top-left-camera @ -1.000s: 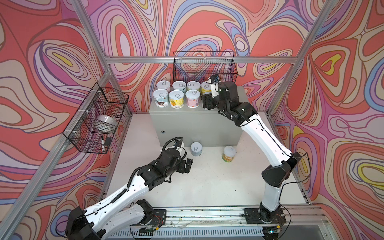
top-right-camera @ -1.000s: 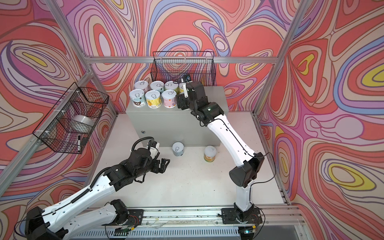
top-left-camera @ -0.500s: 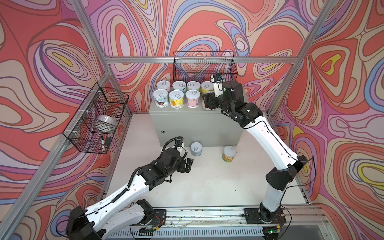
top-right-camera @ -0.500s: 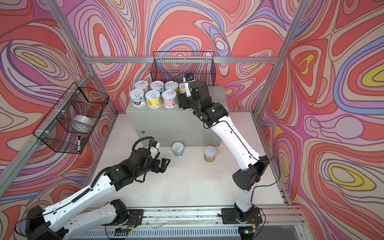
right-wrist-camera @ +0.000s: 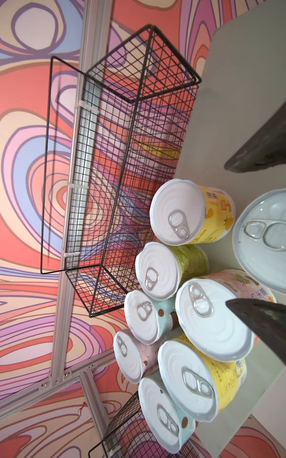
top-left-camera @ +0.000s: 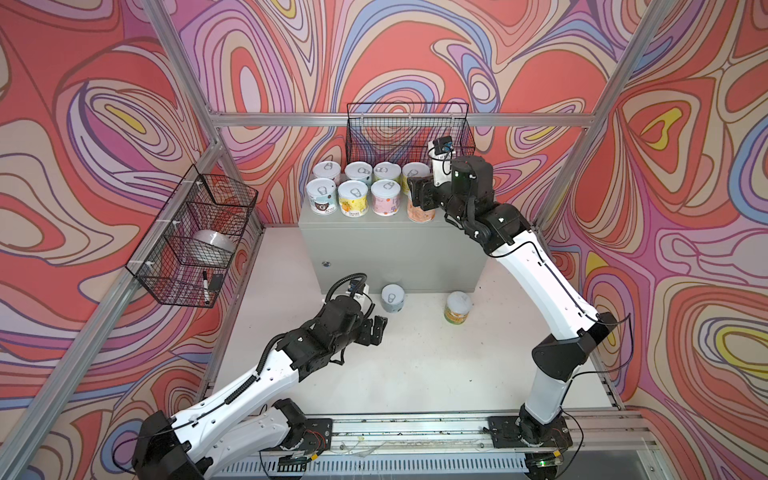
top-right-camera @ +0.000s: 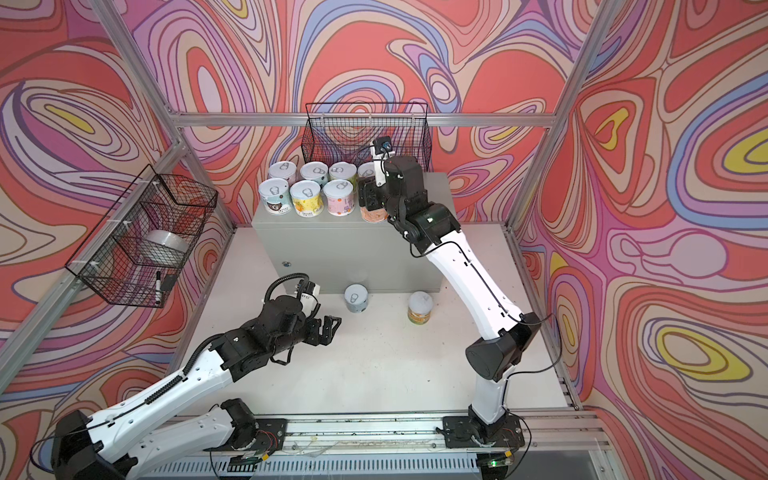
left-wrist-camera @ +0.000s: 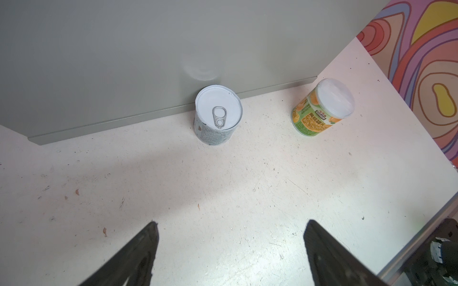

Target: Place and organize the canned foods onto the counter

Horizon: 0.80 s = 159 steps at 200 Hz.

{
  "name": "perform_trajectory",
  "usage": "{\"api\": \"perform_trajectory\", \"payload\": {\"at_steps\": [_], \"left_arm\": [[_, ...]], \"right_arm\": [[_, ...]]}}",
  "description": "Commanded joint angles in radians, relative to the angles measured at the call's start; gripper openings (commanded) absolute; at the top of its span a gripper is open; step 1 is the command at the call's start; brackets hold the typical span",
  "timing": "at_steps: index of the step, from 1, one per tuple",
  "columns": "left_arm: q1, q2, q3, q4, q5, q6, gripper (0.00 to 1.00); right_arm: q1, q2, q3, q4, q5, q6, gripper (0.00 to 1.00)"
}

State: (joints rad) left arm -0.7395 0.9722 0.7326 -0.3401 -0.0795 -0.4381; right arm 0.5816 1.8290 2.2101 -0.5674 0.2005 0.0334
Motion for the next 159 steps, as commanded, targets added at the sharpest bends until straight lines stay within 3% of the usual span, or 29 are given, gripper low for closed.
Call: {"api": "perform_trajectory", "payload": {"at_steps": [1, 91, 159], "left_arm": [[0.005, 0.001, -0.007, 0.012, -0.016, 0.0, 0.92], [0.004, 0.0, -0.038, 0.054, 0.001, -0.016, 0.92], [0.004, 0.005, -0.046, 0.069, 0.012, -0.022, 0.92]], "right_arm": [[-0.006, -0.006, -0.029, 0.056, 0.013, -0.012, 0.81], [-0.006, -0.353, -0.443, 0.234, -0.094, 0.003, 0.78], [-0.006, -0.444, -0.656, 0.263, -0.108, 0.06, 0.52]]}}
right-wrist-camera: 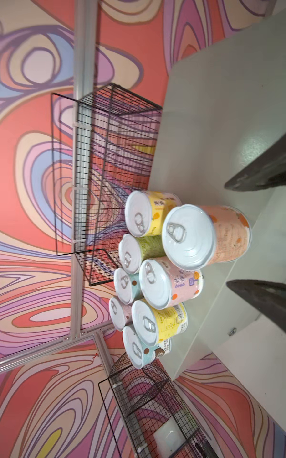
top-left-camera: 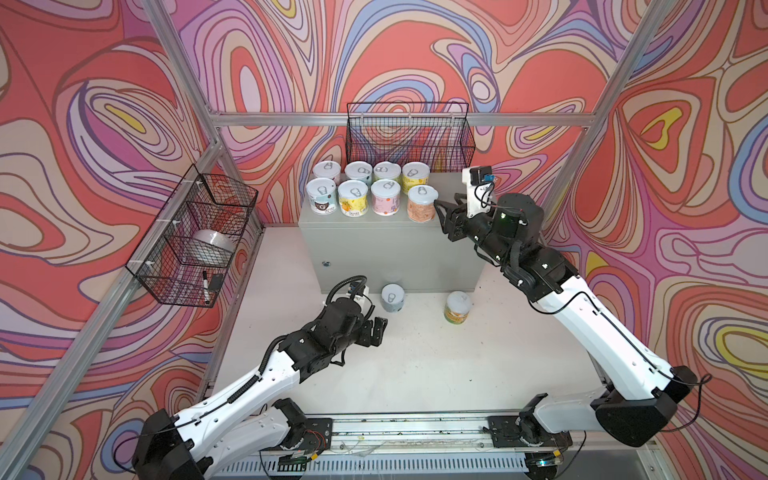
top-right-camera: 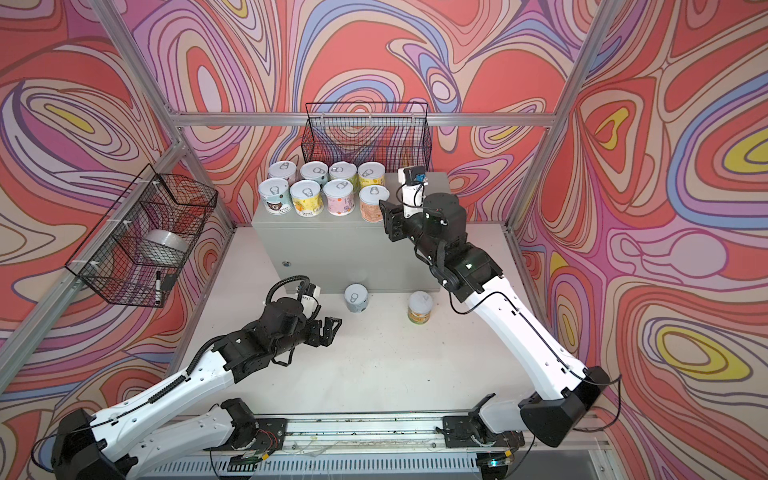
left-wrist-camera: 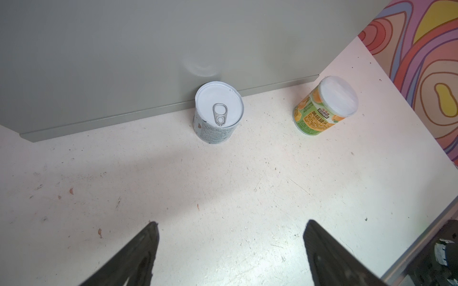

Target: Place and organize the canned foods onto the counter

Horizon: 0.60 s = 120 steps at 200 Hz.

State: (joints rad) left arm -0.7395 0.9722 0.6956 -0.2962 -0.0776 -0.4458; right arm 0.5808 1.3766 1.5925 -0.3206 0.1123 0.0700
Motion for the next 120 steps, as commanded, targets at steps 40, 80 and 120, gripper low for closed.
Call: {"api": "perform_trajectory", "payload": {"at_steps": [40, 80, 120], "left_arm": [[0.003, -0.002, -0.017, 0.025, 0.008, -0.016, 0.92], [0.005, -0.027, -0.03, 0.018, -0.011, -0.017, 0.92], [0.004, -0.03, -0.031, 0.011, -0.022, -0.016, 0.92]], "right_arm": [[-0.006, 0.053, -0.047, 0.033, -0.025, 0.032, 0.51], [-0.009, 0.098, -0.03, 0.046, -0.028, 0.027, 0.51], [-0.013, 0.133, -0.005, 0.059, -0.023, 0.025, 0.51]]}}
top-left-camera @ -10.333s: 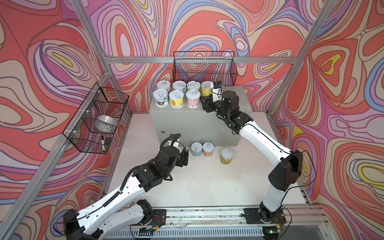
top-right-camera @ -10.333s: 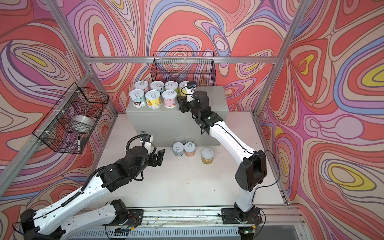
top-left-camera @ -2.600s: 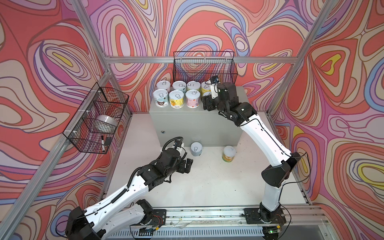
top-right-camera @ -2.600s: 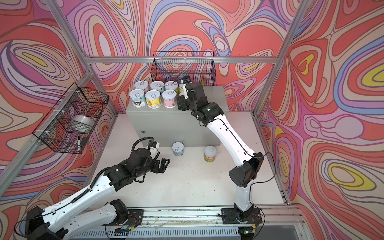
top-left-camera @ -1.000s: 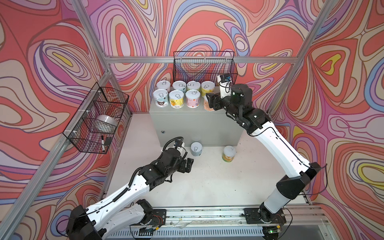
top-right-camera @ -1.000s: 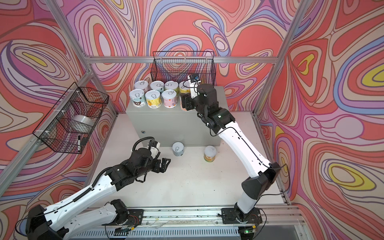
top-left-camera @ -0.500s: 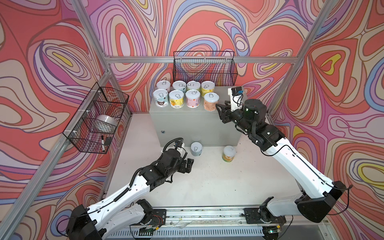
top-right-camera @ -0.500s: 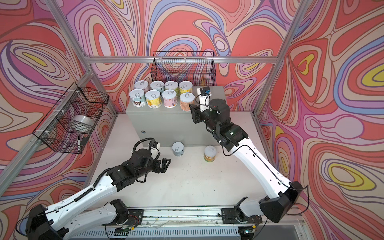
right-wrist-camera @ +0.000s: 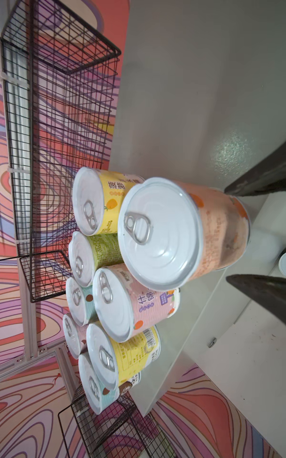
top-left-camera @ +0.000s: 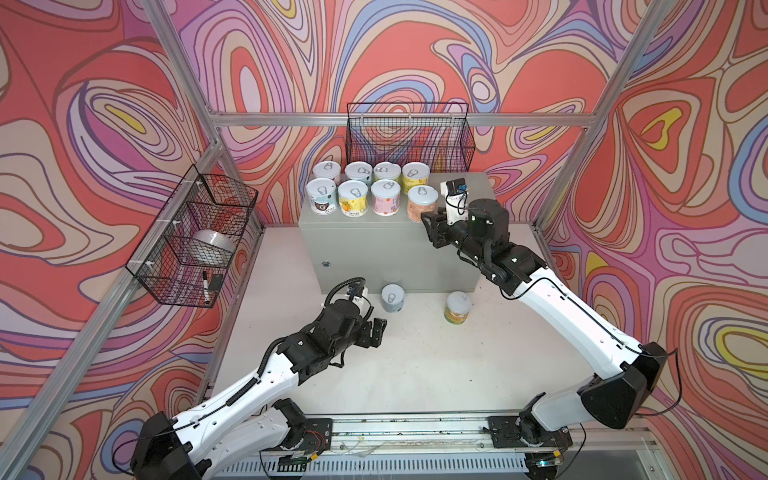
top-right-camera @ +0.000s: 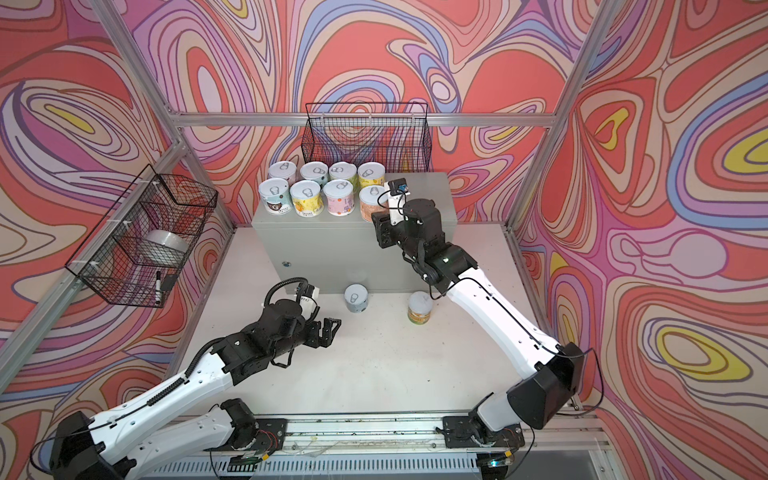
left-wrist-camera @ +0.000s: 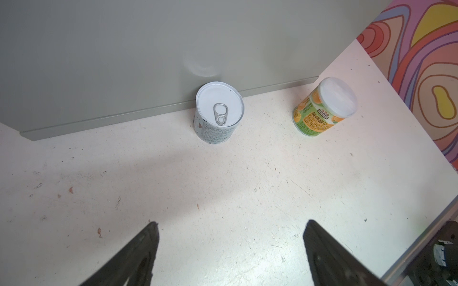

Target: Place and organize the canned foods onto the counter

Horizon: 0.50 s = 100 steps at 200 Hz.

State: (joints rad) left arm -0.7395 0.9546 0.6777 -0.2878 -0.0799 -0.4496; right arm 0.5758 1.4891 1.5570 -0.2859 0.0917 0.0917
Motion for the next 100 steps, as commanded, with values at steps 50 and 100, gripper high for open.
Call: {"api": "perform_trajectory", "payload": {"at_steps": [50, 100], "left_arm": [[0.004, -0.009, -0.021, 0.005, -0.021, -0.014, 0.92], [0.004, -0.007, -0.027, 0.012, -0.023, -0.017, 0.92]], "right_arm": [[-0.014, 0.062, 0.063, 0.034, -0.012, 0.004, 0.52], [-0.019, 0.098, 0.083, 0.047, -0.013, 0.005, 0.52]]}}
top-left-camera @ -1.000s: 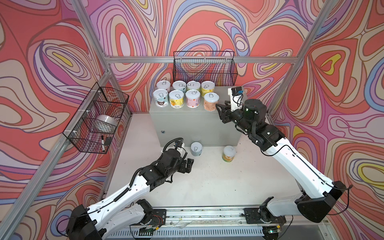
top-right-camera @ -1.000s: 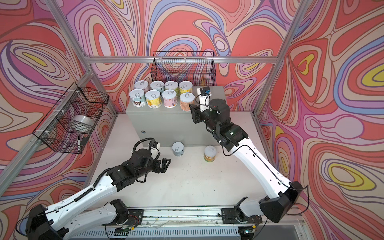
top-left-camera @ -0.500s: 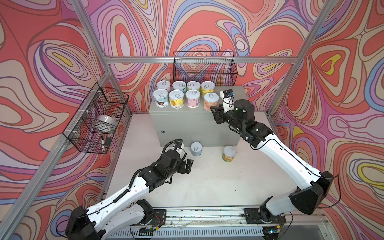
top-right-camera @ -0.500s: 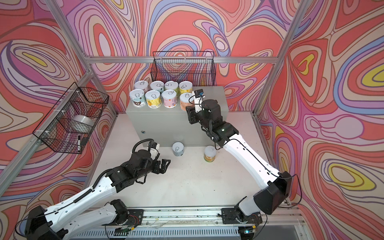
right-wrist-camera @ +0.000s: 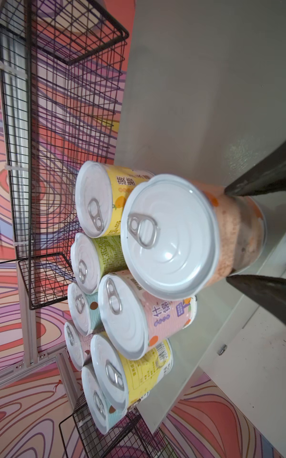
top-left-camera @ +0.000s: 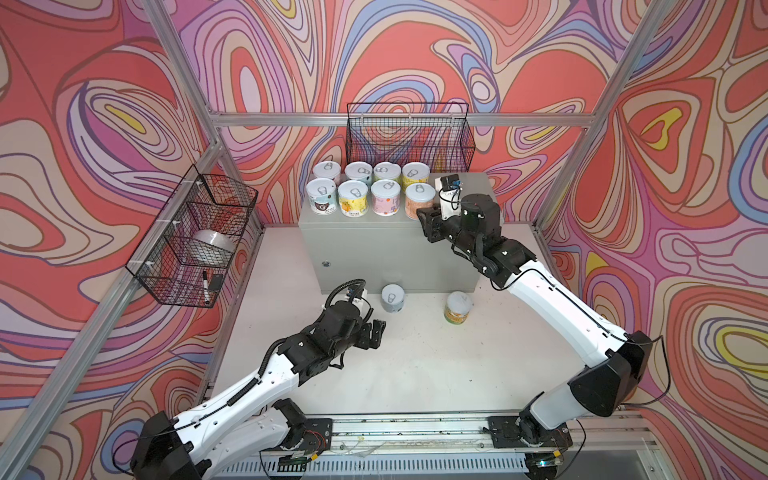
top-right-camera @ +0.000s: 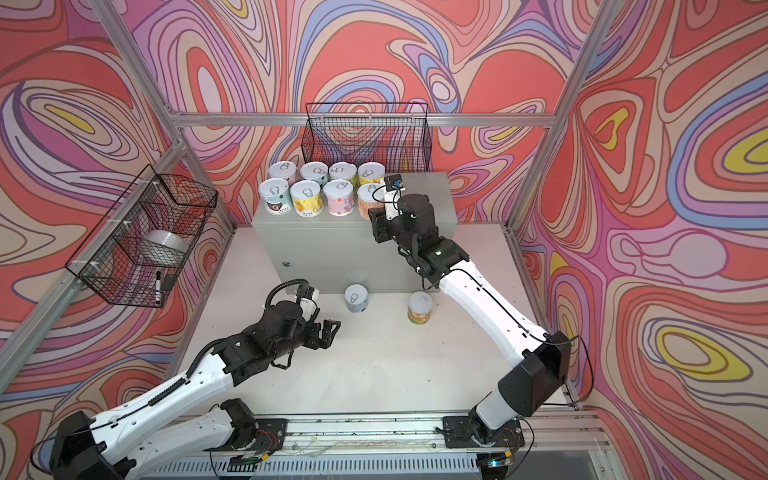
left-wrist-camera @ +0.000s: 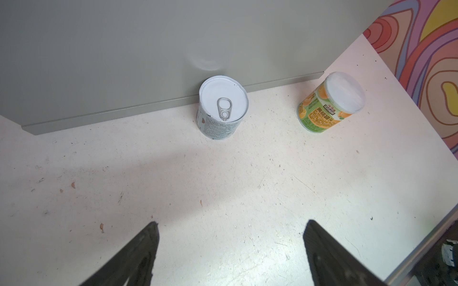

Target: Place and organize the canned foods onto the counter

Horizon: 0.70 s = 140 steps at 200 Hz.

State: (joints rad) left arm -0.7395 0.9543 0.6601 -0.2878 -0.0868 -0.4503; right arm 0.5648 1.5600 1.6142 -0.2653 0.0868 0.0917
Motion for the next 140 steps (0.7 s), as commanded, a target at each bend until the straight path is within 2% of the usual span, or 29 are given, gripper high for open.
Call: {"api": "perform_trajectory", "payload": {"at_steps": [1, 52, 86, 116, 140], "left_arm": [[0.003, -0.006, -0.009, 0.012, -0.017, -0.017, 0.92], [0.005, 0.001, -0.013, 0.016, -0.019, -0.017, 0.92], [0.003, -0.003, -0.018, 0.016, -0.023, -0.016, 0.92], [0.004, -0.013, -0.038, 0.032, -0.052, -0.008, 0.93], [0.005, -0.038, -0.073, 0.073, -0.068, -0.02, 0.94]], "right_arm": [[-0.008, 0.029, 0.027, 0.025, -0.008, 0.005, 0.52], [-0.011, 0.058, 0.038, 0.029, 0.002, 0.005, 0.53], [-0.011, 0.014, 0.016, 0.036, -0.006, 0.004, 0.55], [-0.01, -0.068, -0.024, 0.004, -0.064, 0.004, 0.64], [0.009, -0.167, -0.138, -0.005, -0.093, 0.029, 0.7]]}}
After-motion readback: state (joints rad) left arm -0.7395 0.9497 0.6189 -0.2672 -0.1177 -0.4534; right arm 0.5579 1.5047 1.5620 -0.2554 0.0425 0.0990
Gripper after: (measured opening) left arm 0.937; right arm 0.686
